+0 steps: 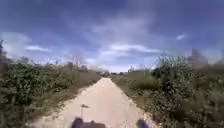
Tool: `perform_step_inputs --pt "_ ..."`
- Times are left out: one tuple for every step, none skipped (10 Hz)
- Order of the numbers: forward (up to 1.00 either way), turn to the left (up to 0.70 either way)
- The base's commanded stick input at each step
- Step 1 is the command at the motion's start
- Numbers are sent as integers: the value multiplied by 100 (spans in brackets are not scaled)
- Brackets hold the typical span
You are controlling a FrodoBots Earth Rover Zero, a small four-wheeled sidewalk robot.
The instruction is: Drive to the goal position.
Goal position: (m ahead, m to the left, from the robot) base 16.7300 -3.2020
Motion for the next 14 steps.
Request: perform_step_inputs --pt "100 0" --pt "100 0" --pt "100 0" --pt "100 0" --pt "100 0" --pt "100 -4" --pt "100 -40" --pt "100 -40" --pt "100 -40" --pt "100 -15" --pt "100 0" --pt "100 -40" --pt "100 -20" --pt "100 -40"
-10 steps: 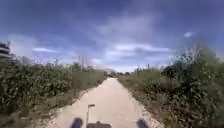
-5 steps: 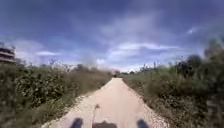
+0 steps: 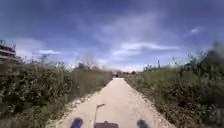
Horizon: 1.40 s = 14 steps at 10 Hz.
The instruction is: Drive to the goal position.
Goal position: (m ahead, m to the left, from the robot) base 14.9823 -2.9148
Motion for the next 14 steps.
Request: perform_step_inputs --pt "100 -22" --pt "100 0" --pt "100 0" --pt "100 -27" --pt "100 -40" --pt "100 0" --pt "100 -9" --pt "100 -36" --pt "100 -40" --pt "100 -23" --pt "100 0" --pt "100 0" --pt "100 0" --pt "100 0"
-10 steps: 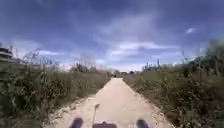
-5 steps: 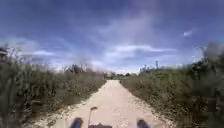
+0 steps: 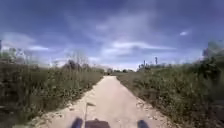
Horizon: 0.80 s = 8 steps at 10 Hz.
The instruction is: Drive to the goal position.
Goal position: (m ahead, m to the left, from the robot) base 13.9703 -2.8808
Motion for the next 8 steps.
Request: perform_step_inputs --pt "100 -40" --pt "100 -33" --pt "100 -26" --pt "100 -12" --pt "100 0" --pt "100 0" --pt "100 0" --pt "100 0"
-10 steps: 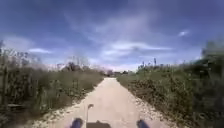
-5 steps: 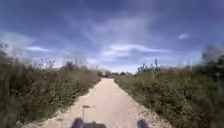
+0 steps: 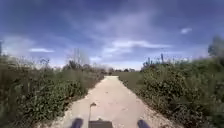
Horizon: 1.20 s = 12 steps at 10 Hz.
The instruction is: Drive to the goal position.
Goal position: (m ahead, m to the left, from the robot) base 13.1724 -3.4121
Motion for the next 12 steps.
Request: perform_step_inputs --pt "100 0" --pt "100 0" --pt "100 0" --pt "100 0" --pt "100 0" --pt "100 0" --pt "100 -37" --pt "100 -16" --pt "100 0" --pt "100 0" --pt "100 0" --pt "100 0"
